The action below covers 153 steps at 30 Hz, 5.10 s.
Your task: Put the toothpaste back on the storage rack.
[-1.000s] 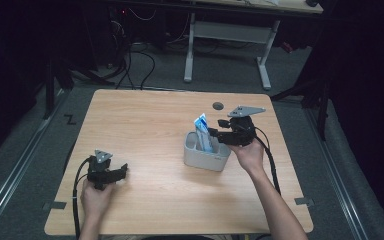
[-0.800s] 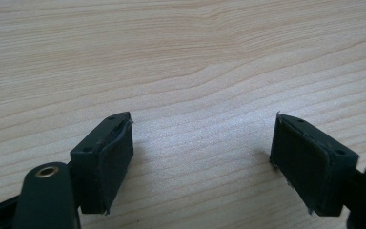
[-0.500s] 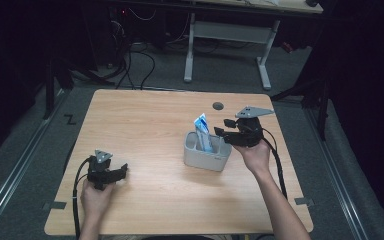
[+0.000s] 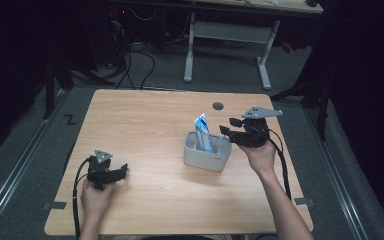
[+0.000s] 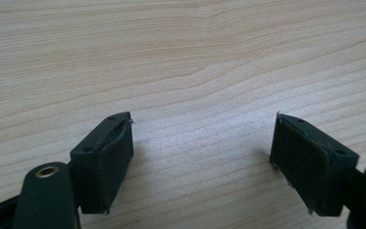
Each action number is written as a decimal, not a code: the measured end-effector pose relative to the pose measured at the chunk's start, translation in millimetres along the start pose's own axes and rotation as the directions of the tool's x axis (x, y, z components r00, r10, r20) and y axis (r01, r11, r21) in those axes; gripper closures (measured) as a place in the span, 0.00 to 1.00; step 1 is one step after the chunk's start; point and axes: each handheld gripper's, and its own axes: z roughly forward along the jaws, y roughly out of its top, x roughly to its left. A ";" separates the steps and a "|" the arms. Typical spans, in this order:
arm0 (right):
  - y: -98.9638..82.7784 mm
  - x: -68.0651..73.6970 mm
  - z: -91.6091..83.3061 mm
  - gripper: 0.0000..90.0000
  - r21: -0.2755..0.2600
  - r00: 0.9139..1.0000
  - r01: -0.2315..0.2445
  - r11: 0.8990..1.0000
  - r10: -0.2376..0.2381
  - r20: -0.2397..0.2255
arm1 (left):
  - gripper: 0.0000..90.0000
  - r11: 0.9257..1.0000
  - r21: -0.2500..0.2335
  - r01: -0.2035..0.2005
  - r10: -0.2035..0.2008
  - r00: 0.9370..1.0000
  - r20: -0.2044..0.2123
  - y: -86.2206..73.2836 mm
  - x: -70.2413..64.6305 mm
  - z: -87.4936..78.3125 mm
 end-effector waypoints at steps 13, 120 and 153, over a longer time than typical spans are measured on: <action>-10.2 -9.7 -13.6 0.57 -0.026 0.999 -0.036 0.999 0.037 0.027 | 0.25 1.000 0.001 -0.002 0.002 1.000 -0.002 0.1 -0.3 0.0; -100.3 -45.2 -34.4 0.65 -0.063 0.965 -0.245 0.967 0.250 0.083 | 0.25 1.000 0.004 -0.008 0.008 1.000 -0.004 0.2 -0.5 0.1; -137.7 -49.2 -14.8 0.64 0.012 0.948 -0.303 0.953 0.300 0.109 | 0.25 1.000 0.003 -0.008 0.008 1.000 -0.005 0.2 -0.6 0.1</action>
